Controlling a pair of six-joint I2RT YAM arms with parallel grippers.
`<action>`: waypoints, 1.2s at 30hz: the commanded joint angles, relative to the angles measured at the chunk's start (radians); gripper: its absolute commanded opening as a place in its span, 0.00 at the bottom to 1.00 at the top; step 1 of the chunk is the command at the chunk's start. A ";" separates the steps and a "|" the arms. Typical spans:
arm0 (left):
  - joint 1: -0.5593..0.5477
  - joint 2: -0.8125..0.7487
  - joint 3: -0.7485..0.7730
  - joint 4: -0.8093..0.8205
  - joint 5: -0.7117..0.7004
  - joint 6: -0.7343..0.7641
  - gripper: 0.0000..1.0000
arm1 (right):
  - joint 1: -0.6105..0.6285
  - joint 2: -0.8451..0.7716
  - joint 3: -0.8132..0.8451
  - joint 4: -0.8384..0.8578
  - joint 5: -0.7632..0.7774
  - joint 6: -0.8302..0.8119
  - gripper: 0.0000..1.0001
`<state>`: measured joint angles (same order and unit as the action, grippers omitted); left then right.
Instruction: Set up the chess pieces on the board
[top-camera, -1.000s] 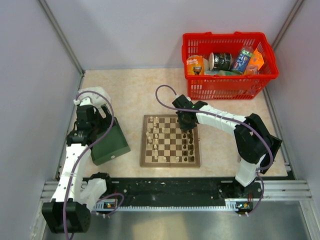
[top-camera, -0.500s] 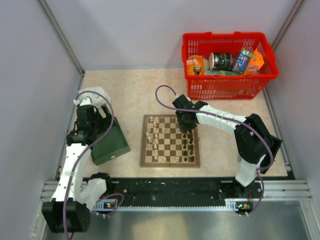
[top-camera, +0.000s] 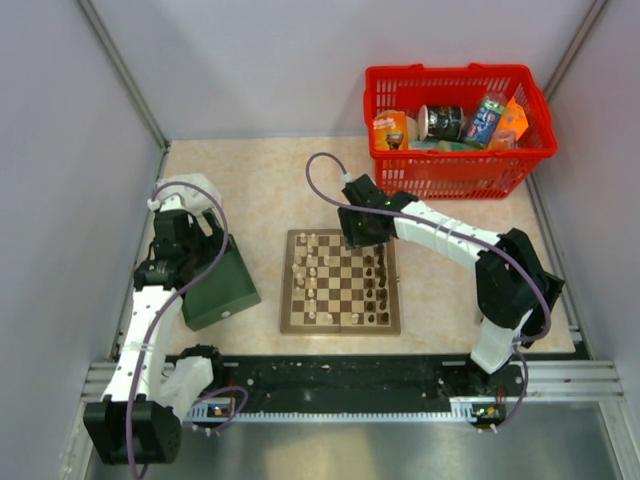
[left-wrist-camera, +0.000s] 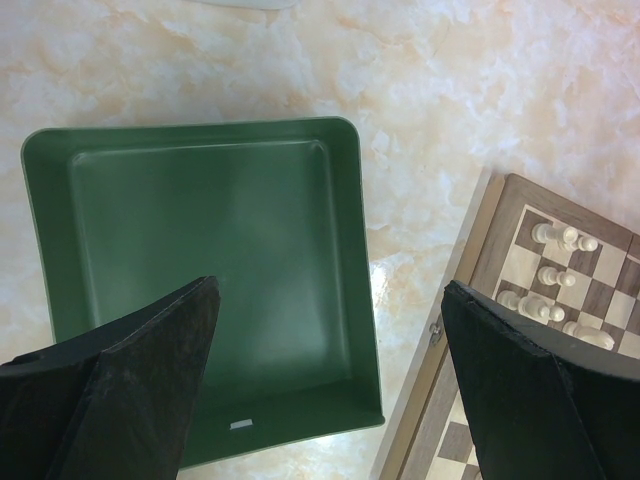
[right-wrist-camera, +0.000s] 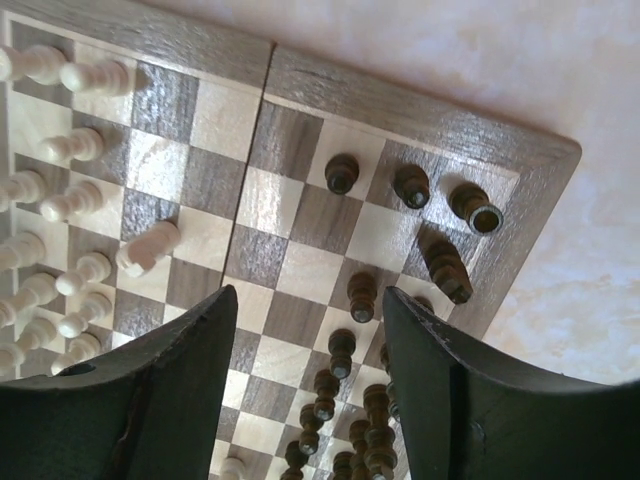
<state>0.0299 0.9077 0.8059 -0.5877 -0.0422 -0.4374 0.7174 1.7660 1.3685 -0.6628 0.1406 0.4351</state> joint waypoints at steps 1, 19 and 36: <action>-0.002 -0.013 0.029 0.016 -0.010 0.012 0.98 | -0.007 -0.025 0.072 0.003 0.010 -0.019 0.61; -0.004 -0.038 0.024 -0.004 -0.027 0.022 0.98 | -0.027 0.116 0.168 0.009 -0.004 -0.019 0.56; -0.002 -0.044 0.012 -0.008 -0.035 0.023 0.98 | -0.044 0.179 0.179 0.028 0.005 -0.035 0.45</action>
<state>0.0299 0.8856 0.8059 -0.6075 -0.0681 -0.4232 0.6842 1.9251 1.4956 -0.6575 0.1371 0.4160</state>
